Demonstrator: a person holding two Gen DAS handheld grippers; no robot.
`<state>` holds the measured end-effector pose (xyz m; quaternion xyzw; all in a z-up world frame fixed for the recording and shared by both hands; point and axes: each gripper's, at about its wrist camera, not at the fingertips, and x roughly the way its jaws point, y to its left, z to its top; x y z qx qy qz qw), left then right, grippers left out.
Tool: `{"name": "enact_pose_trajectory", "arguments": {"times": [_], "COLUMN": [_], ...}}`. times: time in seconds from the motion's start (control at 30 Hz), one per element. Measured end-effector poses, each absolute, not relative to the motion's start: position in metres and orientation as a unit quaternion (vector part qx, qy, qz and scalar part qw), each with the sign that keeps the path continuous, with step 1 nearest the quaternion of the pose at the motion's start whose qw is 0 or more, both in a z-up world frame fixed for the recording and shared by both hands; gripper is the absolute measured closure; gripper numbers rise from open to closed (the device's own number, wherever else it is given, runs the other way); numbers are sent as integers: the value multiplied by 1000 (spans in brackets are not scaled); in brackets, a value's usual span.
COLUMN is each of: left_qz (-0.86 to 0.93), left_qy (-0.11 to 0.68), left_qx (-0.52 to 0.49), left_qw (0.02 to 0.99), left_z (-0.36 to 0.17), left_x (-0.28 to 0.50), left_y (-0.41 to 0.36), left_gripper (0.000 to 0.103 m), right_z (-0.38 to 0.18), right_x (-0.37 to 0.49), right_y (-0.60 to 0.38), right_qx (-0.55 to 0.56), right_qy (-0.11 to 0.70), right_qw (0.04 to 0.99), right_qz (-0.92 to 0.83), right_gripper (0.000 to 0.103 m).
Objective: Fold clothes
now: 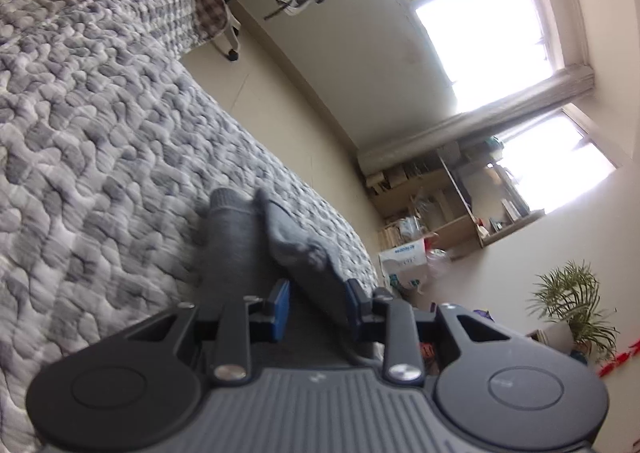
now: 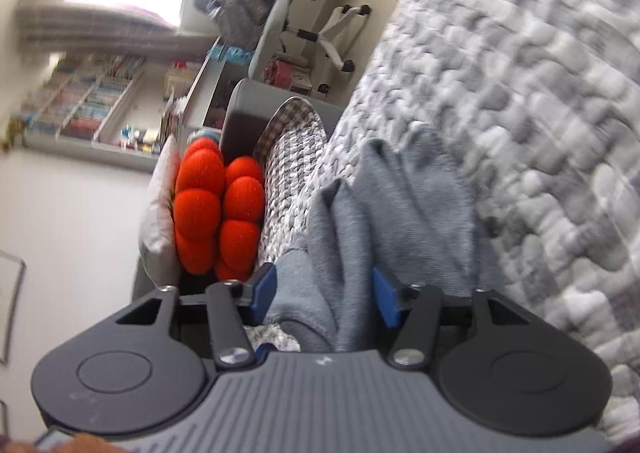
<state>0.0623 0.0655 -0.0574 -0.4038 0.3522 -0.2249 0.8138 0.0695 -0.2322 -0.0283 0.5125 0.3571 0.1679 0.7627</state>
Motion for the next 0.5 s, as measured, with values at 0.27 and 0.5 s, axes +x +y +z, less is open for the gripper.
{"name": "enact_pose_trajectory", "arguments": {"times": [0.27, 0.5], "left_qz": [-251, -250], "left_qy": [349, 349], "left_qx": [-424, -443], "left_qw": [797, 787], "left_z": [-61, -76], "left_x": [90, 109], "left_y": [36, 12], "left_gripper": [76, 75], "right_z": [-20, -21], "right_x": [78, 80], "right_y": [-214, -214], "right_qx": [446, 396], "right_qy": [349, 349], "right_qw": [800, 822], "right_qz": [196, 213], "right_gripper": [34, 34]}}
